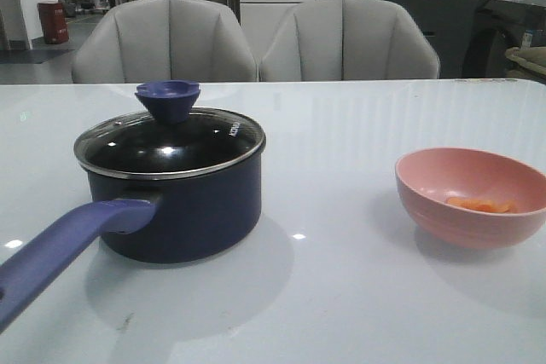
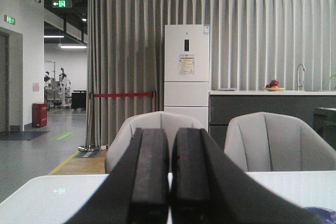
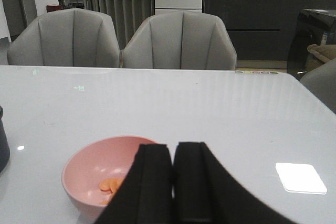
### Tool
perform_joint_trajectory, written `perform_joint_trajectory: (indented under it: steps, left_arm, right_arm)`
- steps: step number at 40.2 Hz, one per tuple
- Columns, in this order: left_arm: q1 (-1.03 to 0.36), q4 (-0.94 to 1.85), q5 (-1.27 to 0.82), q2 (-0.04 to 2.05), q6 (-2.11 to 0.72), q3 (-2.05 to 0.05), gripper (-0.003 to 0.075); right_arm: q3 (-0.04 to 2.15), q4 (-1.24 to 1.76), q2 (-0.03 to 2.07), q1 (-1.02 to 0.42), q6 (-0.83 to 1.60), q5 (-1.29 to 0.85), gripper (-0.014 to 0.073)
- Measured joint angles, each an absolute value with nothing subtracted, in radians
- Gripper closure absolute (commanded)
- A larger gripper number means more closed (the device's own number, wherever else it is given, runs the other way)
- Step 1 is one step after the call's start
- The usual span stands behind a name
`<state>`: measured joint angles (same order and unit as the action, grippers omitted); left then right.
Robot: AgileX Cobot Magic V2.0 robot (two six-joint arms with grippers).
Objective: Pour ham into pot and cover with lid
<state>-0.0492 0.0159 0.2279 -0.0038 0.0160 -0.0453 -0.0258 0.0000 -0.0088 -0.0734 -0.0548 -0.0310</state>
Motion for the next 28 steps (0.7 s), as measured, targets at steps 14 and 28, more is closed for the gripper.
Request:
perform_joint_trajectory:
  steps: [14,28]
  left_arm:
    - [-0.049,0.018,-0.197,0.275,0.016,-0.416,0.0607]
    - [-0.049,0.029,-0.272,0.45,0.016,-0.442,0.0601]
  right_arm:
    - [-0.026,0.0,-0.009,-0.073,-0.055,-0.031,0.0442]
    - [-0.026,0.0,-0.009,-0.073,-0.055,-0.031,0.0442]
